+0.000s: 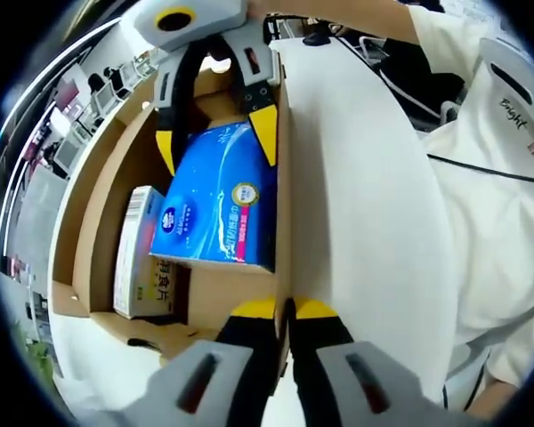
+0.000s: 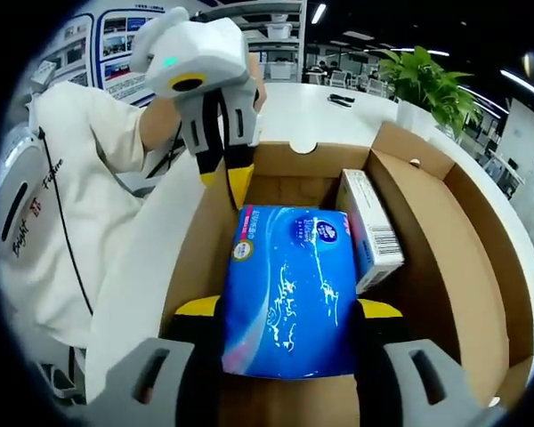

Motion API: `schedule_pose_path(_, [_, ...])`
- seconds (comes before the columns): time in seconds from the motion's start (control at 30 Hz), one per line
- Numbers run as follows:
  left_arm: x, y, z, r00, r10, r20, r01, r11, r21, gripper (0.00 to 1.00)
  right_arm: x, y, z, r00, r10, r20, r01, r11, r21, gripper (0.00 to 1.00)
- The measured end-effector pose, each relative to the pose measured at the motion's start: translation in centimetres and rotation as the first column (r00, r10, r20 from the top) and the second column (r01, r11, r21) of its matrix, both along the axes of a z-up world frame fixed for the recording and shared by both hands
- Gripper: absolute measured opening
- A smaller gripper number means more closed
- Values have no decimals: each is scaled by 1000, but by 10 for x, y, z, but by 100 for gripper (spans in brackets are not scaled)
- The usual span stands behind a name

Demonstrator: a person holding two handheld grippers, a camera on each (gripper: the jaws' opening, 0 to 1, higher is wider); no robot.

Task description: Operate the shoe box by opening the lid, removing the specified soft item, and placing it in the target area until the item is outside and the box remains undamaged.

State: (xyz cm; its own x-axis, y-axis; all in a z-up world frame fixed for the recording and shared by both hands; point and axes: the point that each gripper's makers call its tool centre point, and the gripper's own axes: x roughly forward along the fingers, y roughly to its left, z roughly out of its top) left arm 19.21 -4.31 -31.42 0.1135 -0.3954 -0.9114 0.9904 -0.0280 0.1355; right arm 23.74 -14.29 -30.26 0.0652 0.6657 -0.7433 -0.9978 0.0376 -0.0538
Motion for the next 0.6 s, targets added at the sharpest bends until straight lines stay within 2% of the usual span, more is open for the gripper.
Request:
schedule_pose_path(0.3, [0,0,0,1000,9,-1,-9,1000,-2,3,0,-11,0,1000,-6,-8,6,1000,2,58])
schedule_pose_path(0.6, [1,0,0,1000,7,-4,-7,1000,0,3,-5,-27,-2,1000,-20,7,20,995,-99,59])
